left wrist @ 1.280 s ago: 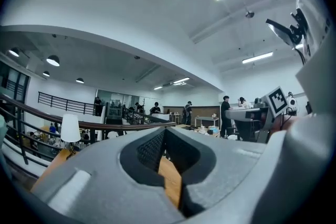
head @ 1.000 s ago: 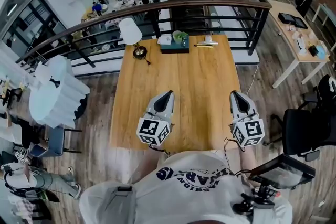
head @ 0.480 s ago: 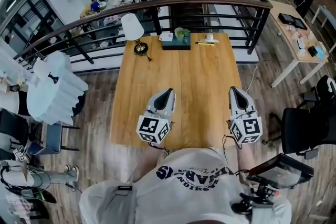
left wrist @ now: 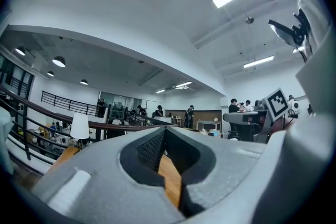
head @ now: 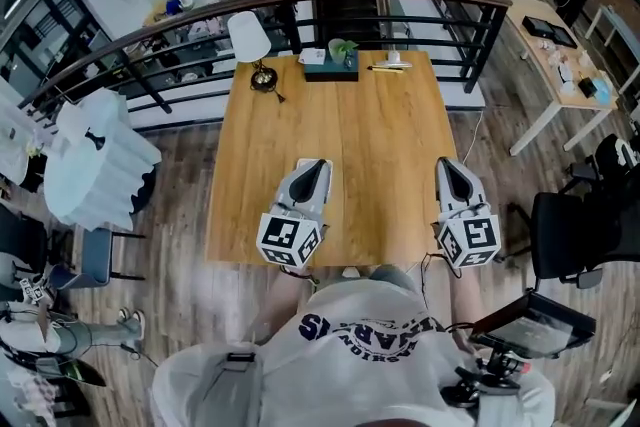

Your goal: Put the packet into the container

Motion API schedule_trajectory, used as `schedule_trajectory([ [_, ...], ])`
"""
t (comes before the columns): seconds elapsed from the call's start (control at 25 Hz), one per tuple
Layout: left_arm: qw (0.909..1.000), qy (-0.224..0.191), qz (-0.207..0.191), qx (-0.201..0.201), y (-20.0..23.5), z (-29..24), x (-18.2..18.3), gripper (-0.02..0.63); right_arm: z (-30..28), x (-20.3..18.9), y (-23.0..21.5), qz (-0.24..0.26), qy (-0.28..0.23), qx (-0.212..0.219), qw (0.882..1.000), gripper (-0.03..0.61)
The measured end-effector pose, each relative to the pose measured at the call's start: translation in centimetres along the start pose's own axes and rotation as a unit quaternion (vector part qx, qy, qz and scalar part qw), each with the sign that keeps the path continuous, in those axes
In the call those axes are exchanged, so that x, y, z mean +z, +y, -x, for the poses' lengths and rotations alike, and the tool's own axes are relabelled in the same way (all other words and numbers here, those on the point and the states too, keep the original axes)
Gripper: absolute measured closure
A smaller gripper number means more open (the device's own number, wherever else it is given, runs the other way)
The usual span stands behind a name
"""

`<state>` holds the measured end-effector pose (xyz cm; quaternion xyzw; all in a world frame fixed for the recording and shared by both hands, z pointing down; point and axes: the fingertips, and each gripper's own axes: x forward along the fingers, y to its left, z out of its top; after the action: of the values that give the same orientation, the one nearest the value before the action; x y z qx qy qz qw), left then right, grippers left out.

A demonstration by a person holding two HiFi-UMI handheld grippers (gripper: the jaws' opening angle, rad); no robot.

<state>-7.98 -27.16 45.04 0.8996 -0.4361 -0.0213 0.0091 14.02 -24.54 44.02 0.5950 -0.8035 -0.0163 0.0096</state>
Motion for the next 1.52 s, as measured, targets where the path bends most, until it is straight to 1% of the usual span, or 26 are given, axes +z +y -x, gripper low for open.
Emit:
schedule_trajectory([
  [0.16,1.0000,-0.002,0.001,0.005,-2.2,2.4,-0.2,0.611,2.6,-0.1,0.7,0.002,0.000,0.005,1.000,0.570],
  [0.32,0.9999,-0.002,-0.002,0.010,-6.2,5.5,0.0,0.611,7.1,0.2,1.2,0.002,-0.001,0.009,1.000,0.569],
  [0.56,1.0000,0.000,-0.009,0.003,-15.1,12.0,-0.6,0.611,17.1,0.5,2.2,-0.006,-0.013,0.011,1.000,0.570],
  [0.64,0.9999,-0.001,-0.010,0.006,-18.2,14.7,-0.9,0.611,20.9,0.2,2.8,-0.006,-0.016,0.015,1.000,0.570],
  [0.76,0.9998,0.003,0.001,0.019,-22.7,18.5,-2.0,0.611,26.7,-0.4,3.5,-0.003,-0.013,0.026,1.000,0.570],
  [0.84,0.9998,0.004,0.008,0.020,-26.1,21.0,-2.6,0.611,30.5,-0.7,3.9,0.000,-0.009,0.032,0.999,0.570],
  [0.96,0.9998,0.002,0.011,0.015,-30.7,24.3,-2.7,0.611,35.3,-0.8,4.5,0.001,-0.005,0.037,0.999,0.571],
  [1.08,0.9997,0.007,0.018,0.018,-34.5,27.7,-2.6,0.611,39.7,-1.2,5.3,0.000,0.006,0.040,0.999,0.569],
  [1.2,0.9996,0.011,0.017,0.019,-36.9,30.6,-2.0,0.611,42.6,-1.0,6.3,0.000,0.010,0.047,0.999,0.569],
  [1.28,0.9997,0.011,0.010,0.017,-37.8,32.0,-1.5,0.611,44.1,-0.6,6.9,-0.002,0.007,0.044,0.999,0.571],
  [1.52,0.9998,0.014,0.003,0.010,-37.8,35.0,-1.1,0.611,46.5,-0.2,9.3,-0.002,0.010,0.035,0.999,0.571],
])
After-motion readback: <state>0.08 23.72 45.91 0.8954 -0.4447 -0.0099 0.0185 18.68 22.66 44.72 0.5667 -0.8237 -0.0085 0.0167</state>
